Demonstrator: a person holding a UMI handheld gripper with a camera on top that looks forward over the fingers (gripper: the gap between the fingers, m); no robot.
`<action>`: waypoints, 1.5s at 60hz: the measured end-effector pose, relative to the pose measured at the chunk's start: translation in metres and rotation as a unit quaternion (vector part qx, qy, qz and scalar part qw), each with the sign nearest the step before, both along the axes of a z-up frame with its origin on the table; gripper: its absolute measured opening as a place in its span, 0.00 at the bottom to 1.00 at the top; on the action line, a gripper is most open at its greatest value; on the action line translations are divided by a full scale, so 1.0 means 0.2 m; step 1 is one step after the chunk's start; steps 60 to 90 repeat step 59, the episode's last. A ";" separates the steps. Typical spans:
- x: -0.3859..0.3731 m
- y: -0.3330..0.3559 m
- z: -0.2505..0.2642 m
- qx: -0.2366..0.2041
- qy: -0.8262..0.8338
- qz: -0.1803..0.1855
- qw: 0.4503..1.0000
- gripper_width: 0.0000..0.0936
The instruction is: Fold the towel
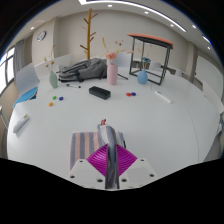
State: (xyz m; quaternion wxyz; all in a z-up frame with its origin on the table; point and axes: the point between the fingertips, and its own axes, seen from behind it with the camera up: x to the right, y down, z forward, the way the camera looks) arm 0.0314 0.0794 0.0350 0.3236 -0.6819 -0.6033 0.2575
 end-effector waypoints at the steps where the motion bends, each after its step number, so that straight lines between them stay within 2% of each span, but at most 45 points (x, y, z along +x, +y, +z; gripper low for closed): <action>1: 0.00 0.01 0.00 0.003 0.001 0.000 1.000 0.27; 2: 0.00 0.03 0.00 0.007 0.004 -0.003 1.000 0.47; 4: 0.01 0.04 0.03 0.013 0.007 -0.001 1.000 0.93; 6: 0.02 0.03 0.04 0.017 0.011 0.001 1.000 0.85; 7: 0.04 0.03 0.06 0.019 0.012 0.000 1.000 0.84; 11: 0.12 -0.02 0.16 0.011 0.012 -0.003 1.000 0.92; 29: 0.65 -0.33 0.91 0.012 0.017 0.040 0.999 0.91; 39: 0.89 -0.39 1.17 0.011 0.036 0.047 0.998 0.91; 49: 0.99 -0.35 1.21 0.011 0.043 0.027 0.999 0.91; 90: 0.99 -0.35 1.16 0.013 0.034 0.033 0.999 0.91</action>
